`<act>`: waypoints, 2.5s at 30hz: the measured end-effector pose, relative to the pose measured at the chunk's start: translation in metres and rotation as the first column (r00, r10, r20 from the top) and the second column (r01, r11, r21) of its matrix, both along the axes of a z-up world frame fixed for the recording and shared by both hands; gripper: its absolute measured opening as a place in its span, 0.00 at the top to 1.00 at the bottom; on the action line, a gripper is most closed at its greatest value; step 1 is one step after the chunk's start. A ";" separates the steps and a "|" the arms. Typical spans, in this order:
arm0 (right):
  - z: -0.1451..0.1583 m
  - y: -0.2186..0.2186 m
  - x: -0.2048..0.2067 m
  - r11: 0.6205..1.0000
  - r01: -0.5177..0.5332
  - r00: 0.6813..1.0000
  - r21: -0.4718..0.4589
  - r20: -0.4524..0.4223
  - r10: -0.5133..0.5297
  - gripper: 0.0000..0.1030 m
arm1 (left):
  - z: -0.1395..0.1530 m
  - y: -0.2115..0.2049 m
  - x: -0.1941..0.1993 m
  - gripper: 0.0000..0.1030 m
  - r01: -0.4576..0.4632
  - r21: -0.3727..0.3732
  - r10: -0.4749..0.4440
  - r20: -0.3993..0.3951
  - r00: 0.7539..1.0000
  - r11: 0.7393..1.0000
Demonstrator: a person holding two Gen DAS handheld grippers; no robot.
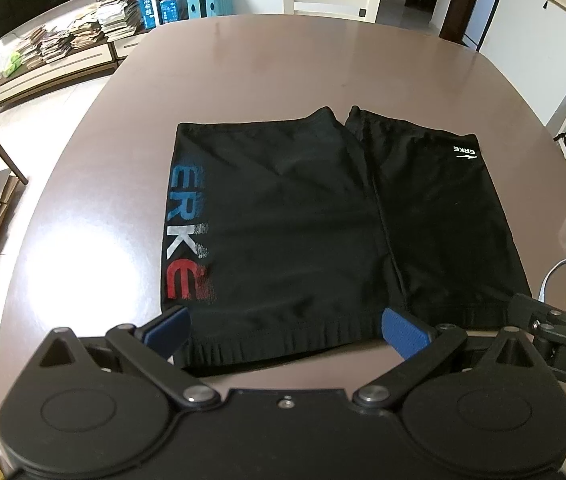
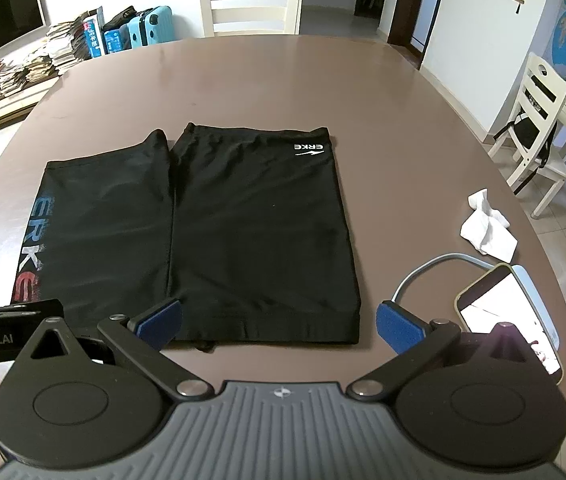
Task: Fold clothes
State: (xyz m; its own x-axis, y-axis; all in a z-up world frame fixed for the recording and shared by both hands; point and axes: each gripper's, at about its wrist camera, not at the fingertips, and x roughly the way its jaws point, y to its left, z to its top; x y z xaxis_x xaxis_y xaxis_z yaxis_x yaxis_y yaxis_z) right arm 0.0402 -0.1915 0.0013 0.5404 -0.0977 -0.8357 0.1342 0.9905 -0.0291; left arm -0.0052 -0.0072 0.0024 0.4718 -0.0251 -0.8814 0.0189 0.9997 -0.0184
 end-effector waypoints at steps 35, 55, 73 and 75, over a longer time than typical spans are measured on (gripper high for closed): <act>-0.008 0.009 -0.021 0.995 0.085 0.971 -0.046 0.229 -0.072 0.17 | 0.031 0.004 0.059 0.01 0.203 -0.146 -0.159 0.271 0.949 0.968; -0.099 -0.063 -0.035 0.978 0.207 0.952 0.035 0.221 -0.210 0.56 | -0.038 -0.233 0.190 0.60 0.604 0.056 -0.604 0.160 0.781 0.795; -0.112 -0.061 -0.021 0.976 0.164 0.957 0.144 0.219 -0.193 0.67 | -0.090 -0.272 0.231 0.52 0.549 0.125 -0.558 0.048 0.829 0.826; -0.112 -0.061 -0.022 0.976 0.160 0.955 0.149 0.225 -0.191 0.75 | -0.091 -0.268 0.235 0.63 0.528 0.095 -0.533 0.053 0.844 0.844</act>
State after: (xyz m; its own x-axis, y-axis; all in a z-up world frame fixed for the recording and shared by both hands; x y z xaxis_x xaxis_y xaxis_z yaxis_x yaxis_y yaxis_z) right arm 0.0182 -0.2522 -0.1106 0.7079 -0.1095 -0.6978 0.2939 0.9440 0.1501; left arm 0.2294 -0.2751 -0.0890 0.4692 -0.2271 -0.8534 0.5450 0.8348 0.0775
